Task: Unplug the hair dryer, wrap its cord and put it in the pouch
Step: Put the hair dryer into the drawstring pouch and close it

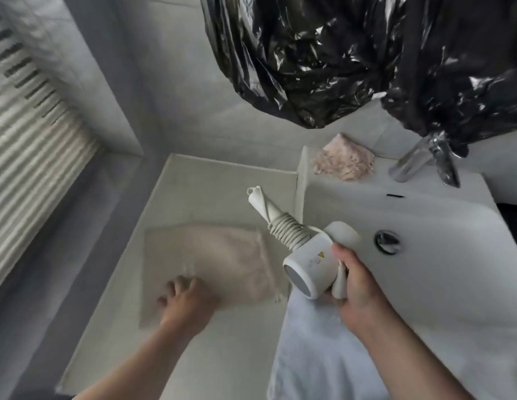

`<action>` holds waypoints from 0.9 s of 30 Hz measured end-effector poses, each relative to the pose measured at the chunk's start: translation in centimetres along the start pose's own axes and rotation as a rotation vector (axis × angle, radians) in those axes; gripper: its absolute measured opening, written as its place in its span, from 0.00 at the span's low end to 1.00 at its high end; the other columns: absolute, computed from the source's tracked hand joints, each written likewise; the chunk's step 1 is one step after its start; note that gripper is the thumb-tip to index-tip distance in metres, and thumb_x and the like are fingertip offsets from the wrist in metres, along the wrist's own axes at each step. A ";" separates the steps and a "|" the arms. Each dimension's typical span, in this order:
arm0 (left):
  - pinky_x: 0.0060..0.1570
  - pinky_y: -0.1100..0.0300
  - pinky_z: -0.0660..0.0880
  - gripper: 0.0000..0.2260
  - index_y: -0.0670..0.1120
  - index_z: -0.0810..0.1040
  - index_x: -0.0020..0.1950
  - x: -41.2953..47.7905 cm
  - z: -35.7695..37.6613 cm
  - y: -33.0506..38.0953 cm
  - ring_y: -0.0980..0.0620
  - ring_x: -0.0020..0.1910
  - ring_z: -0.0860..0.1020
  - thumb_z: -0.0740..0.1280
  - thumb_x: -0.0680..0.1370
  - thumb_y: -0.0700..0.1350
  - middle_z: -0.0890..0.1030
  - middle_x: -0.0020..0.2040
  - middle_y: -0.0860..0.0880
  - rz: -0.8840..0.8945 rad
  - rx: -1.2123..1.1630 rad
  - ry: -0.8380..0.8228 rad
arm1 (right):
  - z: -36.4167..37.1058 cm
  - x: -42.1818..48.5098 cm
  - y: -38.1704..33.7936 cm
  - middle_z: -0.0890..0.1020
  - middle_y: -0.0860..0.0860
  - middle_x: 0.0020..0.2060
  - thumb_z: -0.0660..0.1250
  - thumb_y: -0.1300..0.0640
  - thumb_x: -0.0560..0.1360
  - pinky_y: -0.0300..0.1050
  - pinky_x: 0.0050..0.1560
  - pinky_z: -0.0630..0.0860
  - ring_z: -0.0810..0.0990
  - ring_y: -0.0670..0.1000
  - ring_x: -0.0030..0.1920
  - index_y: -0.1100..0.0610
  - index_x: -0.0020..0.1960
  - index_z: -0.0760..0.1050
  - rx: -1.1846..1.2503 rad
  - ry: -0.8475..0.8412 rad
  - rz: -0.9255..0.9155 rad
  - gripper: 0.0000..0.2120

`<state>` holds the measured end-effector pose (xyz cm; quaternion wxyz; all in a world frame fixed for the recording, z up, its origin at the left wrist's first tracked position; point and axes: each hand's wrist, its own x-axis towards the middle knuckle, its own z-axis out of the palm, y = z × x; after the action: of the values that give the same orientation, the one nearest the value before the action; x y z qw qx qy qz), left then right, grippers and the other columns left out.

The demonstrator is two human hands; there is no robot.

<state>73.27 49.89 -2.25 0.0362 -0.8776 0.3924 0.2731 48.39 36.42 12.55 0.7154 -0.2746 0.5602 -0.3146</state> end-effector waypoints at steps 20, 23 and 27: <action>0.62 0.53 0.70 0.19 0.49 0.76 0.59 0.6 -0.9 -1.0 0.43 0.65 0.72 0.63 0.75 0.58 0.76 0.62 0.46 0.446 0.103 -0.020 | 2.0 -8.7 6.8 0.87 0.55 0.49 0.68 0.49 0.71 0.54 0.54 0.72 0.84 0.53 0.48 0.54 0.53 0.82 -0.048 0.214 -0.015 0.13; 0.53 0.55 0.74 0.13 0.47 0.78 0.51 1.7 -2.5 -1.6 0.42 0.58 0.77 0.61 0.76 0.54 0.80 0.55 0.45 0.445 0.018 -0.035 | 2.4 -9.7 8.7 0.87 0.57 0.49 0.71 0.47 0.62 0.54 0.51 0.71 0.84 0.54 0.48 0.54 0.53 0.82 -0.116 0.187 0.000 0.22; 0.42 0.56 0.74 0.11 0.45 0.73 0.39 3.3 -4.6 -3.2 0.41 0.46 0.80 0.60 0.78 0.50 0.82 0.45 0.44 0.391 -0.153 -0.020 | 3.0 -10.6 11.6 0.86 0.61 0.48 0.69 0.51 0.63 0.53 0.48 0.76 0.85 0.57 0.46 0.61 0.55 0.80 -0.106 0.169 0.010 0.23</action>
<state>79.42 48.63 -0.55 -0.0804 -0.7822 0.5330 0.3125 51.08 52.13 11.17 0.6515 -0.2819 0.6359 -0.3030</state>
